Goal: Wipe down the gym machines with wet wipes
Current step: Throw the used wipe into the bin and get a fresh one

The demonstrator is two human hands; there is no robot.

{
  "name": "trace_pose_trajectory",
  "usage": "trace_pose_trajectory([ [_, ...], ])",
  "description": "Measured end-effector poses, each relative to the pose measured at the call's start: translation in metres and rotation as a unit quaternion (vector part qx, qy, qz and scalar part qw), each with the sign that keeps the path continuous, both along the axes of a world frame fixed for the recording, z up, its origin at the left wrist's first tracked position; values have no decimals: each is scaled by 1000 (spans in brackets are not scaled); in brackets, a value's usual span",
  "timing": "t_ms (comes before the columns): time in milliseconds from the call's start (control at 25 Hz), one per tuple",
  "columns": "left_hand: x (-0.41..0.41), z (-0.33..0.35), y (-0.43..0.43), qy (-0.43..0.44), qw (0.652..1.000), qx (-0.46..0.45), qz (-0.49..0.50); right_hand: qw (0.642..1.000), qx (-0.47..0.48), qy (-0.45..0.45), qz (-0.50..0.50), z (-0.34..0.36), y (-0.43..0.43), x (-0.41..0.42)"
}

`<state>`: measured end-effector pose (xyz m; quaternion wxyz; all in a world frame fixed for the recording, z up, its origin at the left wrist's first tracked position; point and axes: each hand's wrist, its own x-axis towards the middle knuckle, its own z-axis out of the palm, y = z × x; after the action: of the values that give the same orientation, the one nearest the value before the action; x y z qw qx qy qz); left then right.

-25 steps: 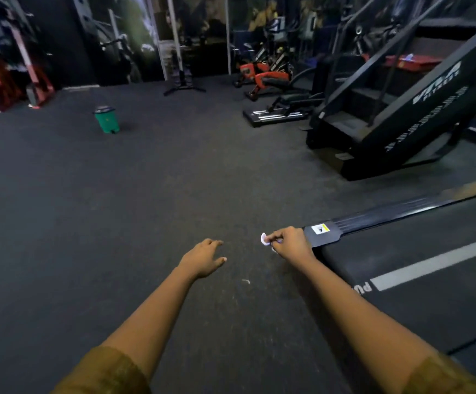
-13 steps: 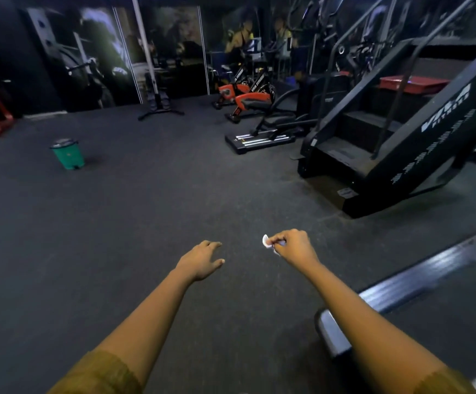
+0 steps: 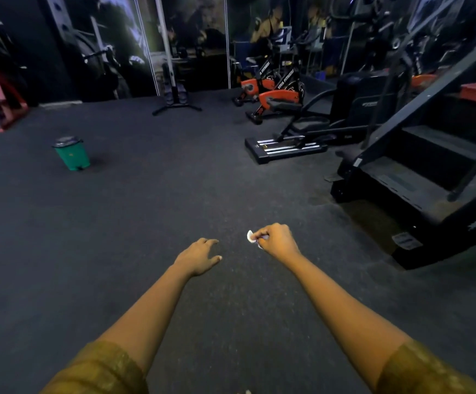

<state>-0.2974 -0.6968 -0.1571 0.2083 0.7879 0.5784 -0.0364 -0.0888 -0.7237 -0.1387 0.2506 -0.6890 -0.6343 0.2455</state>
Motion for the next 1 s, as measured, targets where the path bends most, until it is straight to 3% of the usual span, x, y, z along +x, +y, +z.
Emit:
trace_pose_trajectory([
  [600, -101, -7, 489, -27, 988, -6, 149, 991, -20, -24, 130, -2, 553, -88],
  [1000, -256, -23, 785, -34, 958, -17, 286, 963, -15, -37, 268, -8, 903, -264],
])
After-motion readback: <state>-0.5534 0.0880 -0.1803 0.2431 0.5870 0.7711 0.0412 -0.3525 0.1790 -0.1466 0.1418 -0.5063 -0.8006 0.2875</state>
